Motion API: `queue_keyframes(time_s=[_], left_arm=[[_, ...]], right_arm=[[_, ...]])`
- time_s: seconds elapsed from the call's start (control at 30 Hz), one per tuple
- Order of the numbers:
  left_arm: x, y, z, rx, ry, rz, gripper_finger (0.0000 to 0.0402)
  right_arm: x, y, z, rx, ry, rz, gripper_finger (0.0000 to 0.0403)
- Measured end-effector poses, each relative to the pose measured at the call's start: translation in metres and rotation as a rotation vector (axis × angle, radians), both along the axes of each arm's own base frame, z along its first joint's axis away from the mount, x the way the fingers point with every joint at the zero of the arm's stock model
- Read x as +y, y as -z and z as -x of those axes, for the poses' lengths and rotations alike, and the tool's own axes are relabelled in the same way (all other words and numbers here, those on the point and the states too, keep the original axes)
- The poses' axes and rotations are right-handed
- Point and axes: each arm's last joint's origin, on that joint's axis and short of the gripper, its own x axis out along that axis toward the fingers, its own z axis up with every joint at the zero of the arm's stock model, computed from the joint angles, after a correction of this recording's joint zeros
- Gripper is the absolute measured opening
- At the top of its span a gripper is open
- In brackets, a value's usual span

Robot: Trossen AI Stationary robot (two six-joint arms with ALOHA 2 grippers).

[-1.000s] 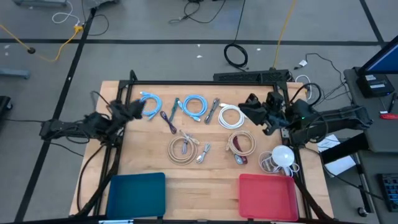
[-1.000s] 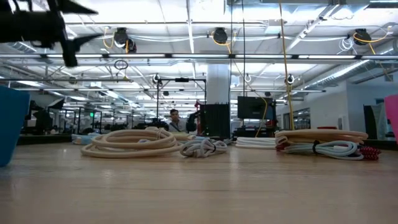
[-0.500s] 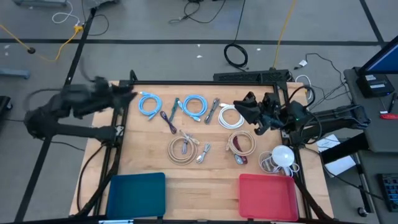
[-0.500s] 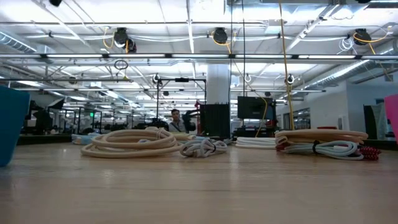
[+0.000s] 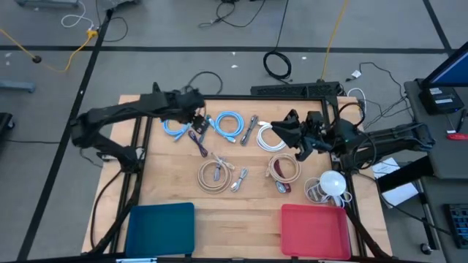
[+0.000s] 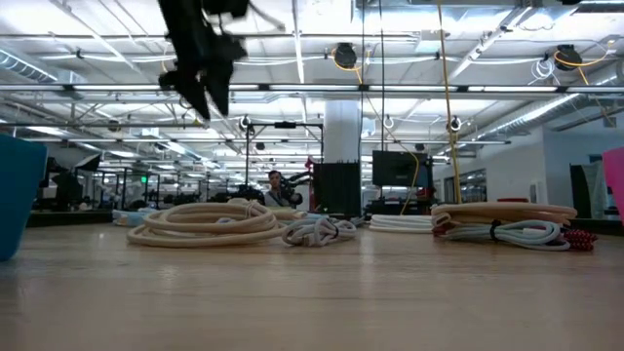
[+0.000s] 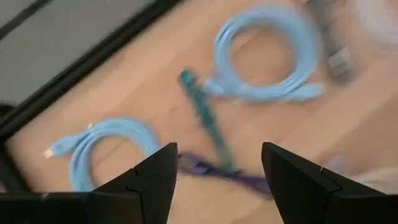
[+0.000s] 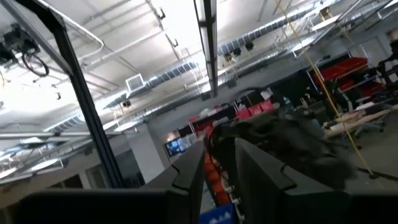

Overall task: Pick & Place USB Port
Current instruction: Put the blue and black charger cable into the pink bin

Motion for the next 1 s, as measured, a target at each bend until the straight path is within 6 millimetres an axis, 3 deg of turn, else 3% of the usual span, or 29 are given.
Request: queue_keyframes(time_s=[0.13,0.23,0.43,0.7,1.0], left_arm=[[0.013,0.02,-0.013,0.082,0.022,-0.029,0.0237],[0.023,0.03,-0.025,0.057,0.084,-0.02,0.0237],[0.036,0.055,-0.042,-0.002,0.012,0.098,0.0237],[0.043,0.11,-0.054,0.21,-0.053,0.159,0.0237],[0.055,0.144,-0.057,0.317,-0.082,0.149,0.0237]], right_arm=[[0.004,0.002,-0.001,0.025,-0.016,0.002,0.0084],[0.007,0.005,-0.002,0.051,-0.03,0.005,0.0084],[0.009,0.009,-0.003,0.102,-0.035,0.011,0.0084],[0.008,0.009,-0.003,0.1,-0.034,0.008,0.0084],[0.009,0.008,-0.003,0.093,-0.049,-0.015,0.0084]])
